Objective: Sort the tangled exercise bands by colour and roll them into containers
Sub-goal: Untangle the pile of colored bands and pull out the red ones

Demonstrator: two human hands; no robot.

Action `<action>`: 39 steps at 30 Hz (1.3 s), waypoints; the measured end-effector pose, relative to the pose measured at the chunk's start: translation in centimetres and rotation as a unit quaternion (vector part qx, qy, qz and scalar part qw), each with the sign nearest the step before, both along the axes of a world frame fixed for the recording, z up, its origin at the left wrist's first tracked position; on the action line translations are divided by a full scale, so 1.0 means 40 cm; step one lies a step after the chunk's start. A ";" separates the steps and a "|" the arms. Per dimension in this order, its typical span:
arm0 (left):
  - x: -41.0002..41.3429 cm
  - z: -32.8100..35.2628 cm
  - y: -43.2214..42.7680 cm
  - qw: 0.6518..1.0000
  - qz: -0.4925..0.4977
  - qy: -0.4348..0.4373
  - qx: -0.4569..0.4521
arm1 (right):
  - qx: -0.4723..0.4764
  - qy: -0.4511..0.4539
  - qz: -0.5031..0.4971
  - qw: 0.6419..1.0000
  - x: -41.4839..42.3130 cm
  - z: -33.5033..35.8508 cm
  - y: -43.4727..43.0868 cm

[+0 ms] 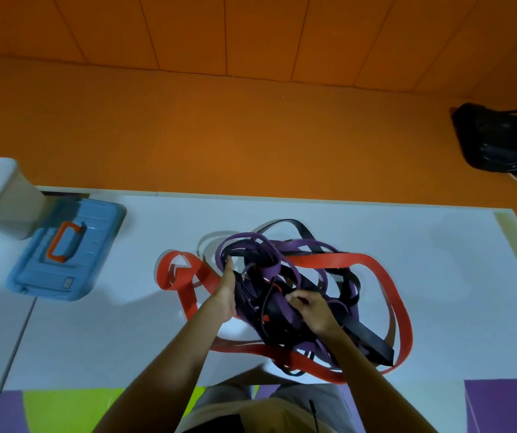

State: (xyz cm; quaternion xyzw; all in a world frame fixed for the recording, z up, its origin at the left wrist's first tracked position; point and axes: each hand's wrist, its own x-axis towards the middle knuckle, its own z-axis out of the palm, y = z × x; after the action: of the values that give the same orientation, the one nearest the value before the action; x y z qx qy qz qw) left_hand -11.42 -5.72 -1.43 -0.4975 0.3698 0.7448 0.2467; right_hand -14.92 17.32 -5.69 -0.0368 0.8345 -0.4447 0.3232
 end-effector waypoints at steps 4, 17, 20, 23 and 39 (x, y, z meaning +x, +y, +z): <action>0.003 -0.002 -0.027 0.996 -0.086 0.016 -0.019 | 0.021 -0.025 -0.028 0.999 -0.005 -0.020 -0.013; 0.005 -0.013 -0.016 0.925 -0.187 0.142 -0.299 | 0.045 -0.042 -0.076 0.995 -0.017 -0.037 -0.048; 0.008 -0.028 0.035 0.899 -0.229 0.117 -0.356 | -0.008 -0.032 -0.081 0.996 0.006 -0.051 -0.042; 0.011 -0.008 0.085 0.879 -0.278 0.071 -0.381 | -0.049 -0.046 -0.087 0.994 0.013 -0.046 -0.044; 0.036 -0.040 0.032 0.872 -0.182 0.067 -0.450 | 0.056 0.048 -0.197 0.978 -0.021 0.024 0.002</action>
State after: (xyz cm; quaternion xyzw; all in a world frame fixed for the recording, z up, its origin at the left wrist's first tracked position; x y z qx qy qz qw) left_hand -9.96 -4.46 -3.01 -0.4279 0.7643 0.4715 0.1022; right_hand -15.75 17.42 -4.72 0.1248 0.8638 -0.4495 0.1902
